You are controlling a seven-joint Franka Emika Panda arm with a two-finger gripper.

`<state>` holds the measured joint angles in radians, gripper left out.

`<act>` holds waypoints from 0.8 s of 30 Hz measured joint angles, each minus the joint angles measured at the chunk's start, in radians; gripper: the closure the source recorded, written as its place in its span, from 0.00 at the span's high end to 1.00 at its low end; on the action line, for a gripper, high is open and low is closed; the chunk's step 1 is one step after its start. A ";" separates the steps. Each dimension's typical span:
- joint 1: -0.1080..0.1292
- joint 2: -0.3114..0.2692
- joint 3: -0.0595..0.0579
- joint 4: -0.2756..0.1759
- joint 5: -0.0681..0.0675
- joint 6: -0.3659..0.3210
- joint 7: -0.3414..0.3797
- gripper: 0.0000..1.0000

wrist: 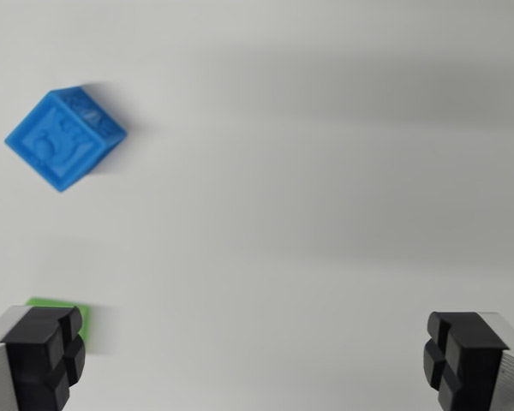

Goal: Stack cube

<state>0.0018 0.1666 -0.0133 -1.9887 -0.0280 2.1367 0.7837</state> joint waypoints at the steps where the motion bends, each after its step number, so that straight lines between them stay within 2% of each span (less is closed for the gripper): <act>1: 0.001 0.002 0.001 -0.002 0.000 0.004 -0.004 1.00; 24: 0.029 0.070 0.037 -0.047 0.000 0.120 -0.115 1.00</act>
<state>0.0310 0.2363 0.0233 -2.0355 -0.0280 2.2564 0.6686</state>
